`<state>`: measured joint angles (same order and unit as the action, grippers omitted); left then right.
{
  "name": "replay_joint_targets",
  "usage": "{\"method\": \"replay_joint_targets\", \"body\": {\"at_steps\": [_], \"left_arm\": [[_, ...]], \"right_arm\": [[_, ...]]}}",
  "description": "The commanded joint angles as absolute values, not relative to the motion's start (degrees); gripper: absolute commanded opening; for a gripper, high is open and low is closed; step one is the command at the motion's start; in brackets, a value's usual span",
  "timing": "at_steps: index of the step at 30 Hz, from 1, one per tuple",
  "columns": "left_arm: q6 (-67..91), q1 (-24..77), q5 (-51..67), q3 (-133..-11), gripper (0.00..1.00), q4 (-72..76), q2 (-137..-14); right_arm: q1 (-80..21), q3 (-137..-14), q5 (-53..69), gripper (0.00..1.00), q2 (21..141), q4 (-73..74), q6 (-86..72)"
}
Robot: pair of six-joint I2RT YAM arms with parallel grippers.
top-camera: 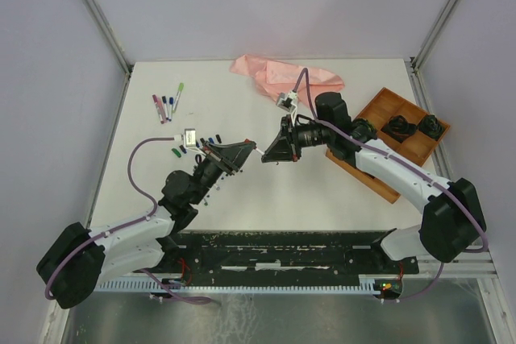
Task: Open the pen caps
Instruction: Open the pen cap from the pen.
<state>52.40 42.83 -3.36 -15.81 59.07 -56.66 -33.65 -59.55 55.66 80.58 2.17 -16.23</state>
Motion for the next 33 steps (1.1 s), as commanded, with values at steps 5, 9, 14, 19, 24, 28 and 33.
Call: {"method": "replay_joint_targets", "body": {"at_steps": [5, 9, 14, 19, 24, 28, 33], "left_arm": [[55.3, 42.7, -4.3, -18.2, 0.36, 63.6, -56.5], [55.9, 42.7, -4.5, -18.4, 0.41, 63.7, -56.4], [56.0, 42.7, -5.3, -18.1, 0.37, 63.7, -55.9], [55.8, 42.7, -4.6, -18.2, 0.09, 63.7, -56.0], [53.2, 41.9, -5.0, -19.1, 0.03, 63.2, -55.6], [55.5, 30.9, -0.3, -23.5, 0.03, 60.5, -56.1], [62.4, 16.5, 4.7, -29.6, 0.03, 64.5, -60.9]], "right_arm": [[-34.7, -59.8, 56.3, 0.0, 80.7, 1.4, -14.6], [-34.7, -59.8, 56.4, 0.0, 80.5, 1.3, -14.6], [-34.7, -59.8, 56.5, 0.0, 80.4, 1.2, -14.7], [-34.7, -59.8, 56.5, 0.0, 80.5, 1.1, -14.9], [-34.7, -59.6, 56.5, 0.0, 81.0, 1.0, -14.8], [-34.7, -59.2, 56.8, 0.0, 82.9, 0.2, -15.4], [-34.8, -58.9, 57.8, 0.0, 86.2, -1.3, -17.2]]}}
